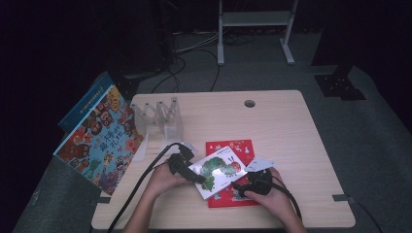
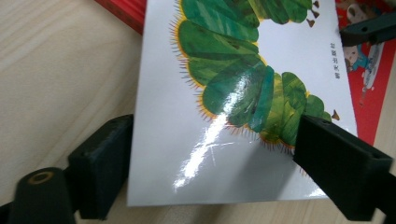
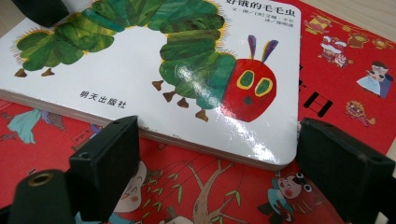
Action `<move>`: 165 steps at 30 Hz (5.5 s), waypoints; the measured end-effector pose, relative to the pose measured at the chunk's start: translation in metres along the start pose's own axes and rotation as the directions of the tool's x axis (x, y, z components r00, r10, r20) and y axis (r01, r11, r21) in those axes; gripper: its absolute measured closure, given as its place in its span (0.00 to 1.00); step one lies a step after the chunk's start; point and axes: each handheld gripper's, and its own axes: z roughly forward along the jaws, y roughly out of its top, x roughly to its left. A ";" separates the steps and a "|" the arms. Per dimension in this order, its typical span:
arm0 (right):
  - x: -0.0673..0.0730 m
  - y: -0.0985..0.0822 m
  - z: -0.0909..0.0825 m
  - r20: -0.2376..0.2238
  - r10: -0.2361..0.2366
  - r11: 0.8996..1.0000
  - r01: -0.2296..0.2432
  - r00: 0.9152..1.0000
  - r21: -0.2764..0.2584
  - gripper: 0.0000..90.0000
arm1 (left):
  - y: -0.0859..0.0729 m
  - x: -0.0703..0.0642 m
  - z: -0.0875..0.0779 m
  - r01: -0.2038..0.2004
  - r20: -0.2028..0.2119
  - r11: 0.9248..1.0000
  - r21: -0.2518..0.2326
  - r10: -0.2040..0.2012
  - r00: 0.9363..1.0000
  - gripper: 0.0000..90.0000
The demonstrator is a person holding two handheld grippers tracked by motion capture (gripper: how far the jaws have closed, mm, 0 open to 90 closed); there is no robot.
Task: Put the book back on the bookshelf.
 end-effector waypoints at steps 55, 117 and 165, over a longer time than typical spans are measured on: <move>-0.001 0.002 0.000 -0.022 -0.013 1.000 0.012 1.000 -0.012 0.23 | 0.033 -0.059 -0.061 -0.280 -0.062 0.952 -0.120 0.274 0.960 0.74; -0.117 -0.039 -0.034 0.249 0.227 0.972 -0.235 0.941 0.002 0.15 | -0.026 -0.011 -0.187 0.017 -0.228 0.998 -0.058 -0.030 0.973 0.84; -0.118 -0.038 -0.033 0.251 0.227 0.972 -0.235 0.941 0.003 0.15 | 0.013 0.059 -0.145 0.166 -0.386 0.971 -0.173 -0.222 0.896 0.84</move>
